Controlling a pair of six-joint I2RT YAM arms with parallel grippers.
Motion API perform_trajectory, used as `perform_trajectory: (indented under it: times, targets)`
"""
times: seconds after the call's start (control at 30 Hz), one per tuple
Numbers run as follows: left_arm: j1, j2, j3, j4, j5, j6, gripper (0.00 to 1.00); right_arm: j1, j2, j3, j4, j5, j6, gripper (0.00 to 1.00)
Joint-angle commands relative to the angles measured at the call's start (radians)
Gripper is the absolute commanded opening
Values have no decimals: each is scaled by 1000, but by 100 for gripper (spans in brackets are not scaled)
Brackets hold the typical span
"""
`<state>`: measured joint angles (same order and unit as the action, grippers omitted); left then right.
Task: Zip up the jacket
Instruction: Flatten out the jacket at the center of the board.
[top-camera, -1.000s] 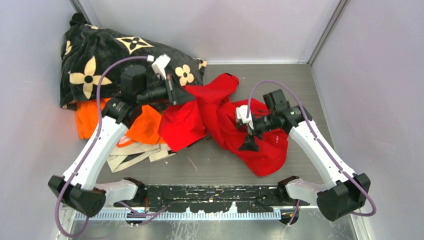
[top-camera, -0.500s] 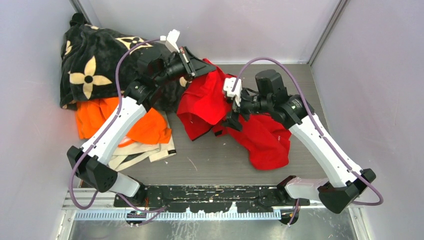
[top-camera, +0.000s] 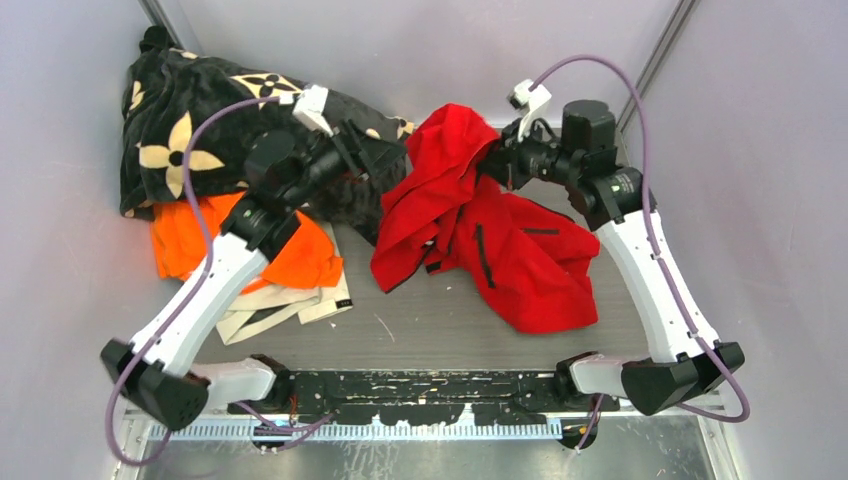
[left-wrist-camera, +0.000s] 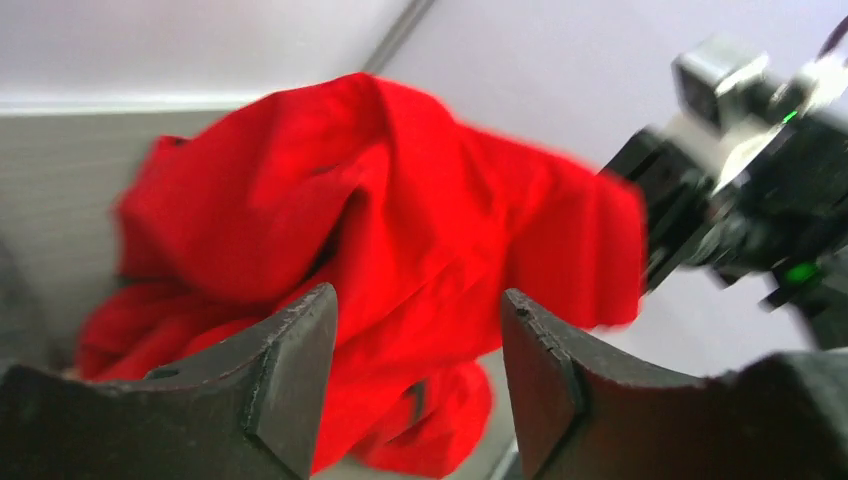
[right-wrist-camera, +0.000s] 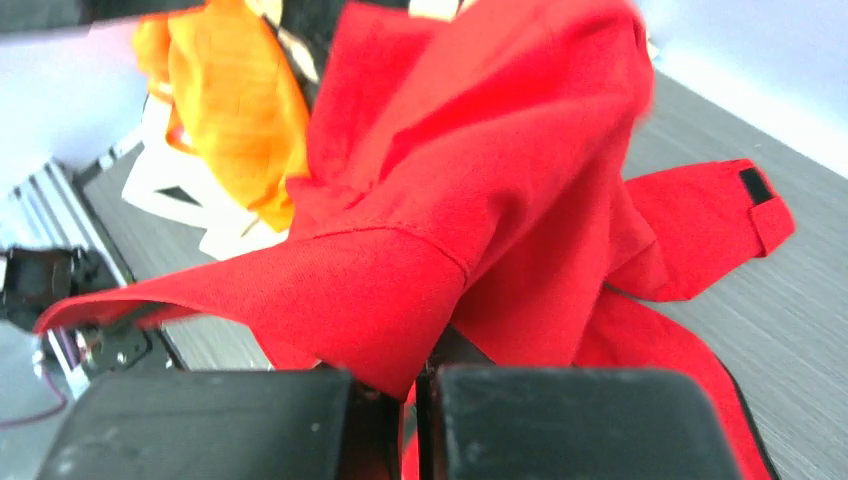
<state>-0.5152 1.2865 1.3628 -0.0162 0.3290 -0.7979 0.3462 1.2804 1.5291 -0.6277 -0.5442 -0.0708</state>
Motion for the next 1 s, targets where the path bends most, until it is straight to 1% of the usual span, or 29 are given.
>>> perform_trajectory:
  times: [0.0,0.07,0.13,0.2,0.23,0.27,0.33,0.37,0.47,0.57,0.63,0.73,0.8,0.83,0.87,0.9,0.93,0.97]
  targets:
    - [9,-217,-148,-43,-135,417,66,-37,-33,132,71,18,92,1]
    - [9,-297,-258,-88,-171,536,71,-41,-12,170,67,35,99,1]
    - [9,-375,-389,-70,-115,604,73,-42,16,207,63,43,109,1]
    - [7,-437,-531,18,-2,629,73,-41,55,243,59,47,124,1]
    - [2,-457,-602,78,26,617,73,-42,73,261,58,48,130,1]
    - [-8,-470,-660,126,23,607,73,-41,89,283,56,49,136,1]
    - [-30,-471,-751,169,-42,655,74,-42,116,315,50,53,144,1]
    - [-38,-453,-780,179,-108,682,74,-42,125,327,46,55,145,1]
    - [-48,-370,-837,227,-178,766,75,-43,141,347,39,62,146,1]
    - [-55,-246,-857,318,-157,752,75,-46,142,348,38,69,144,1]
    - [-83,-161,-864,394,-169,736,76,-50,140,345,37,72,142,1]
    - [-101,-42,-844,447,-305,735,77,-56,135,333,38,73,139,1]
    - [-101,27,-813,477,-363,731,76,-60,132,328,38,71,138,1]
    - [-100,50,-790,484,-369,724,71,-61,131,326,35,70,135,1]
    - [-101,66,-765,474,-358,724,58,-65,130,327,30,72,129,1]
    - [-100,68,-732,447,-341,724,40,-66,129,332,21,79,114,1]
    - [-100,57,-700,404,-335,722,17,-67,129,342,0,94,89,1]
    - [-101,30,-671,357,-334,719,3,-67,132,362,-29,120,52,1]
